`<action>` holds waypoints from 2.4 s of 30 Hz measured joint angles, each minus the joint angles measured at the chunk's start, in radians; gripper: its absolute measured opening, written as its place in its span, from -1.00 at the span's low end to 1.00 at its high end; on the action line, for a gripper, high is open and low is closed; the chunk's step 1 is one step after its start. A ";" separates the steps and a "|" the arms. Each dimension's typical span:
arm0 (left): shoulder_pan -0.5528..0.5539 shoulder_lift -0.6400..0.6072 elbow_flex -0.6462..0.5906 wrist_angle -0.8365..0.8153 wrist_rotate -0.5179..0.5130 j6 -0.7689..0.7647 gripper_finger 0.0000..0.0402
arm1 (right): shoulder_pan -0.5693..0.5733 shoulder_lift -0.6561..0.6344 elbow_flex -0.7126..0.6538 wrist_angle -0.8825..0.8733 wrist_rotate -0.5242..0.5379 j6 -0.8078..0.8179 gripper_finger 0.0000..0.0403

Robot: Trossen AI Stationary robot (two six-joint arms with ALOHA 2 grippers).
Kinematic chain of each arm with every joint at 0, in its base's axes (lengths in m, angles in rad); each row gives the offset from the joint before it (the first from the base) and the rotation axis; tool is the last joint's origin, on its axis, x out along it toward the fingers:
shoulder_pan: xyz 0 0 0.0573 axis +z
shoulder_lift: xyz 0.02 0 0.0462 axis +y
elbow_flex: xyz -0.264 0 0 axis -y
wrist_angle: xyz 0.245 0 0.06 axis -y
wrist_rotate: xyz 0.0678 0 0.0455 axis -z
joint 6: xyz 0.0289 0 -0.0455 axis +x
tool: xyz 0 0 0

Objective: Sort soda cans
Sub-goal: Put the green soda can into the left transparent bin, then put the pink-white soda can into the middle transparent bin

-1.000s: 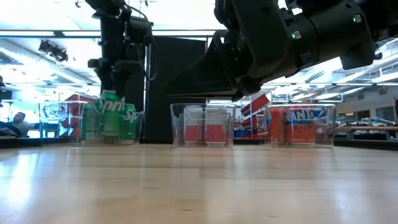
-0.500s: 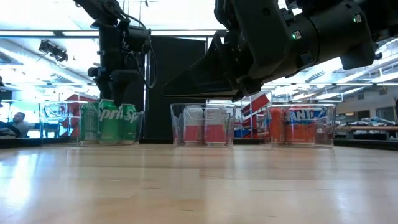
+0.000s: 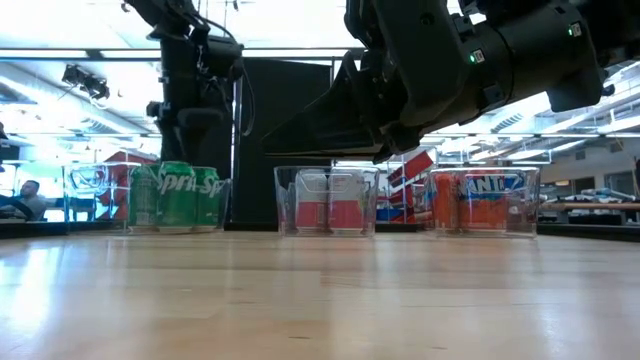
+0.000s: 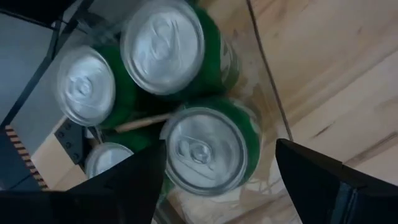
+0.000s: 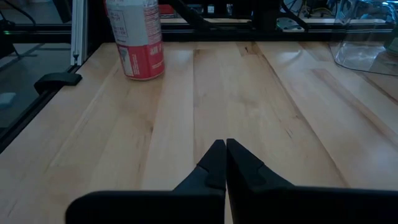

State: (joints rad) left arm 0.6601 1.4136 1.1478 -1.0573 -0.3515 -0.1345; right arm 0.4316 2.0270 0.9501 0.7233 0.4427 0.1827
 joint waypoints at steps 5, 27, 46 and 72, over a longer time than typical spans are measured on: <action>0.000 0.000 0.080 -0.033 0.000 0.000 0.51 | 0.000 0.000 0.000 0.000 0.000 0.000 -1.00; -0.559 -0.192 0.089 -0.268 0.093 -0.185 -0.95 | -0.023 0.000 0.000 -0.017 0.000 -0.001 -1.00; -1.314 -0.182 0.088 -0.256 0.236 -1.055 -0.90 | -0.023 0.000 0.000 -0.016 0.000 0.001 -1.00; -1.546 0.176 0.261 -0.057 0.438 -1.124 0.02 | -0.023 0.000 0.000 -0.024 0.000 0.026 -1.00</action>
State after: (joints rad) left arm -0.8860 1.5897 1.4085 -1.1145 0.0864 -1.2580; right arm 0.4084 2.0270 0.9501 0.6992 0.4427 0.2089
